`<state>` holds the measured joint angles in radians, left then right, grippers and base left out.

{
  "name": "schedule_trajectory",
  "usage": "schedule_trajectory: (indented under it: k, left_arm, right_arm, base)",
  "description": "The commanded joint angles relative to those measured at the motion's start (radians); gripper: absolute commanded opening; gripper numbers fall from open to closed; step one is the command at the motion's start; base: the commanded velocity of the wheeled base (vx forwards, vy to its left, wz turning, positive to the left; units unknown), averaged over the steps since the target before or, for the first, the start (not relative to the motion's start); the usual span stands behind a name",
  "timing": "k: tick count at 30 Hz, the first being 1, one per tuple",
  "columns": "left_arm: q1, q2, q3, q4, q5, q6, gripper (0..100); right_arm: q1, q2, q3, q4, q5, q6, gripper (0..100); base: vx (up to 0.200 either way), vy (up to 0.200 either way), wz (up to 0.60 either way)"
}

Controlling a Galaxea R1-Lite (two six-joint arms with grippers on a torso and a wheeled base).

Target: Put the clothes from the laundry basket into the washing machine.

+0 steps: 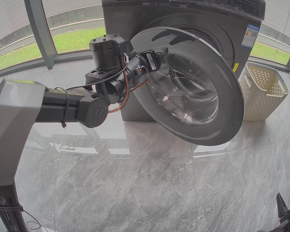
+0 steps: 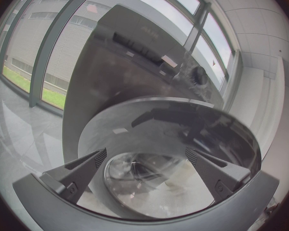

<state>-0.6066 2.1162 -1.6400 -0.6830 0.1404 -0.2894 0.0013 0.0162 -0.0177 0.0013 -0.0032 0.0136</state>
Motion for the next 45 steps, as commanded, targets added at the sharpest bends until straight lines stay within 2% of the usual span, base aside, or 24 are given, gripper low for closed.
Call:
schedule_trajectory:
  k: [1, 4, 8, 9, 10, 11, 12, 14, 15, 16, 17, 19, 20, 22, 24, 26, 32, 35, 37, 39, 40, 41, 43, 45]
  left_arm:
    - [0.001, 0.001, 0.011, 0.034, 0.016, -0.039, 100]
    - [-0.001, -0.111, 0.129, 0.045, 0.019, -0.056, 100]
    - [-0.016, -0.461, 0.559, 0.057, -0.002, -0.048, 100]
    - [-0.024, -0.539, 0.648, 0.060, -0.009, -0.045, 100]
    - [-0.025, -0.553, 0.663, 0.060, -0.010, -0.044, 100]
    - [-0.048, -0.725, 0.835, 0.077, -0.015, -0.022, 100]
    - [-0.050, -0.817, 0.917, 0.092, -0.012, -0.002, 100]
    - [-0.039, -0.979, 1.051, 0.135, -0.007, 0.052, 100]
    - [-0.039, -1.015, 1.075, 0.146, -0.004, 0.064, 100]
    - [-0.027, -1.141, 1.157, 0.192, -0.001, 0.098, 100]
    - [-0.012, -1.226, 1.201, 0.227, -0.002, 0.114, 100]
    - [0.008, -1.323, 1.241, 0.278, -0.001, 0.130, 100]
    - [0.050, -1.458, 1.295, 0.361, -0.004, 0.151, 100]
    - [0.142, -1.601, 1.365, 0.439, -0.016, 0.174, 100]
    - [0.206, -1.739, 1.441, 0.490, -0.039, 0.187, 100]
    - [0.274, -1.857, 1.511, 0.520, -0.062, 0.190, 100]
    - [0.441, -2.018, 1.640, 0.560, -0.059, 0.193, 100]
    - [0.478, -2.024, 1.640, 0.619, -0.042, 0.176, 100]
    - [0.485, -2.023, 1.640, 0.628, -0.013, 0.179, 100]
    - [0.551, -2.029, 1.640, 0.622, 0.010, 0.231, 100]
    - [0.613, -2.052, 1.637, 0.637, -0.004, 0.262, 100]
    - [0.645, -2.067, 1.640, 0.634, -0.019, 0.266, 100]
    - [0.622, -2.067, 1.640, 0.638, -0.047, 0.219, 100]
    - [0.602, -2.069, 1.631, 0.666, -0.067, 0.214, 100]
  right_arm:
    - [0.000, -0.016, 0.016, 0.000, 0.000, 0.000, 100]
    - [0.000, -0.016, 0.016, 0.000, 0.000, 0.000, 100]
    - [0.000, -0.016, 0.016, 0.000, 0.000, 0.000, 100]
    - [0.000, -0.016, 0.016, 0.000, 0.000, 0.000, 100]
    - [0.000, -0.016, 0.016, 0.000, -0.001, 0.000, 100]
    - [0.000, -0.016, 0.016, 0.000, -0.001, 0.000, 100]
    - [0.000, -0.016, 0.016, 0.000, 0.000, 0.000, 100]
    - [0.000, -0.016, 0.016, 0.000, 0.000, 0.000, 100]
    - [0.000, -0.016, 0.016, 0.000, 0.000, 0.000, 100]
    - [0.000, -0.016, 0.016, 0.000, 0.000, -0.001, 100]
    - [0.000, -0.016, 0.016, 0.002, 0.000, -0.001, 100]
    - [-0.003, -0.016, 0.016, 0.002, 0.000, -0.001, 100]
    - [-0.003, -0.016, 0.016, 0.002, 0.002, 0.000, 100]
    - [0.000, -0.016, 0.016, 0.002, 0.002, -0.001, 100]
    - [0.000, -0.016, 0.016, 0.000, 0.003, -0.003, 100]
    - [0.000, -0.016, 0.016, 0.000, 0.003, -0.003, 100]
    - [0.000, -0.016, 0.016, 0.000, 0.003, -0.003, 100]
    - [0.000, -0.016, 0.016, 0.000, 0.003, -0.001, 100]
    - [0.000, -0.016, 0.016, 0.000, 0.002, 0.003, 100]
    - [0.000, -0.016, 0.016, 0.000, 0.002, 0.005, 100]
    - [0.000, -0.016, 0.016, 0.000, 0.002, 0.003, 100]
    - [0.000, -0.016, 0.016, 0.000, 0.002, 0.002, 100]
    - [0.000, -0.016, 0.016, 0.000, 0.006, -0.001, 100]
    - [0.000, -0.016, 0.016, -0.001, 0.006, -0.001, 100]
  base:
    - [0.000, 0.000, 0.00]
    - [0.000, 0.000, 0.00]
    - [0.000, 0.000, 0.00]
    - [0.000, 0.000, 0.00]
    - [0.000, 0.000, 0.00]
    - [0.000, 0.000, 0.00]
    - [0.000, 0.000, 0.00]
    - [0.000, 0.000, 0.00]
    - [0.000, 0.000, 0.00]
    - [0.000, 0.000, 0.00]
    - [0.000, 0.000, 0.00]
    - [0.000, 0.000, 0.00]
    - [0.000, 0.000, 0.00]
    - [0.000, 0.000, 0.00]
    - [0.000, 0.000, 0.00]
    - [0.000, 0.000, 0.00]
    - [0.000, 0.000, 0.00]
    - [0.000, 0.000, 0.00]
    - [0.000, 0.000, 0.00]
    - [0.000, 0.000, 0.00]
    - [0.000, 0.000, 0.00]
    - [0.000, 0.000, 0.00]
    - [0.000, 0.000, 0.00]
    - [0.000, 0.000, 0.00]
